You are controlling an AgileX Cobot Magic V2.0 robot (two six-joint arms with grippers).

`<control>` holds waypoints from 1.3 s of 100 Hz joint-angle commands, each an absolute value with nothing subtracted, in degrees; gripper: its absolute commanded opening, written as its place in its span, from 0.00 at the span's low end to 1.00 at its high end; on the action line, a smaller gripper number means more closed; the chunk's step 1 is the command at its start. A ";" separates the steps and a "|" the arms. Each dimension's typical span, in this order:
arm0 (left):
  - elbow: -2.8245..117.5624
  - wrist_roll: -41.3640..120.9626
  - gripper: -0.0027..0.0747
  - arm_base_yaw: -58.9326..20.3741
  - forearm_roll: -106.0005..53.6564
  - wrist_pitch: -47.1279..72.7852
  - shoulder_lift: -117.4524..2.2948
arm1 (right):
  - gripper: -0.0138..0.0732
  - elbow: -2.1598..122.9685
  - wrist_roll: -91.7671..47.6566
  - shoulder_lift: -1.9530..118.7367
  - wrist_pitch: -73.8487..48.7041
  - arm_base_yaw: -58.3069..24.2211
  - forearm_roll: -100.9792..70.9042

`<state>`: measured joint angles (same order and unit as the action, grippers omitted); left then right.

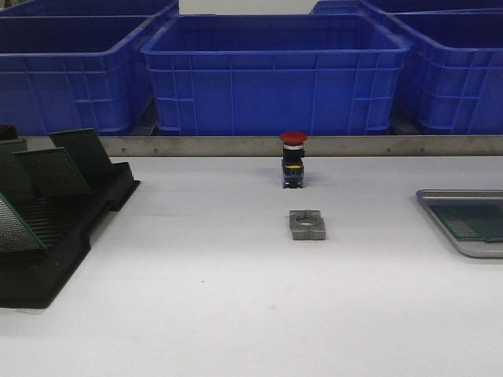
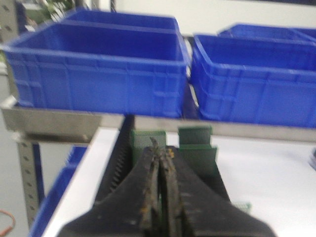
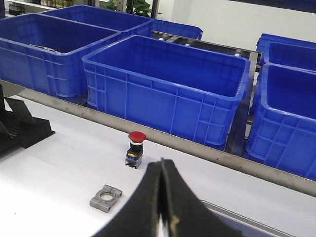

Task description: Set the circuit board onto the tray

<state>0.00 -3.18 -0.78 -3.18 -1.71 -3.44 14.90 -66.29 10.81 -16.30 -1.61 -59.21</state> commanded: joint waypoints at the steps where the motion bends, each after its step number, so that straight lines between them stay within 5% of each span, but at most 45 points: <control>1: -2.75 -4.46 0.01 0.52 -2.13 0.00 0.22 | 0.09 16.32 -66.55 11.26 -14.46 -1.65 -60.10; 23: -2.89 -4.46 0.01 1.04 -1.66 8.61 2.05 | 0.09 16.32 -66.55 11.33 -15.35 -1.65 -60.10; 130: -2.78 -3.41 0.01 0.94 0.00 8.34 2.05 | 0.09 16.32 -66.55 11.33 -16.65 -1.65 -60.10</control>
